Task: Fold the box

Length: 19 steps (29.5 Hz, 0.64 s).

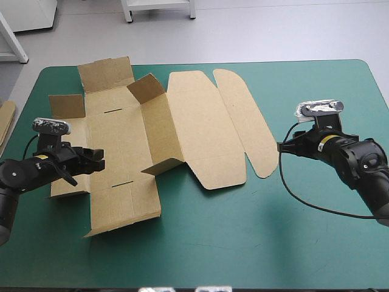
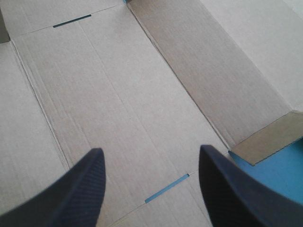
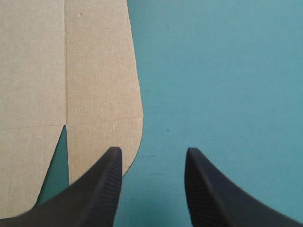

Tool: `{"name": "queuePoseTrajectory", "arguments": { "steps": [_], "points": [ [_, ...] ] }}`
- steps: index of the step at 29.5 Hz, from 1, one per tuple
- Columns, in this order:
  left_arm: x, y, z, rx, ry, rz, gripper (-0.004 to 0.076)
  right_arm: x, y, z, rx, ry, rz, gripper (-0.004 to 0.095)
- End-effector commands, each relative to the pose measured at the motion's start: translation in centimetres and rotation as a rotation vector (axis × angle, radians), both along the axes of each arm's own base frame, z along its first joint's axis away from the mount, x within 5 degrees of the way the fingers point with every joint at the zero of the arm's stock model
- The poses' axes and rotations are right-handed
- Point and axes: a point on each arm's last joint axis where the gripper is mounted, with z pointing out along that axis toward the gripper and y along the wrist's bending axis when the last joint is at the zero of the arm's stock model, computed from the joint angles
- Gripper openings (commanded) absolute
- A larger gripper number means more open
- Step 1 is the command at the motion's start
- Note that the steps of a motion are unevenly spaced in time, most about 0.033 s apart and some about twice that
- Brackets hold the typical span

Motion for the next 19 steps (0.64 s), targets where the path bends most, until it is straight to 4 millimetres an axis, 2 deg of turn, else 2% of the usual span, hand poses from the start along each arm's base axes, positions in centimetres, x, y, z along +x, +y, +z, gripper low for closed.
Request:
{"name": "queuePoseTrajectory", "arguments": {
  "steps": [1, 19],
  "points": [
    [0.06, -0.07, 1.68, -0.019, -0.082, 0.025, 0.0420, 0.05, -0.15, 2.04, 0.009, -0.106, 0.007, 0.0400],
    [0.03, -0.03, 1.65, -0.092, -0.052, 0.084, 0.0421, 0.07, -0.14, 2.07, 0.012, -0.110, 0.006, 0.0401]
  ]
}}
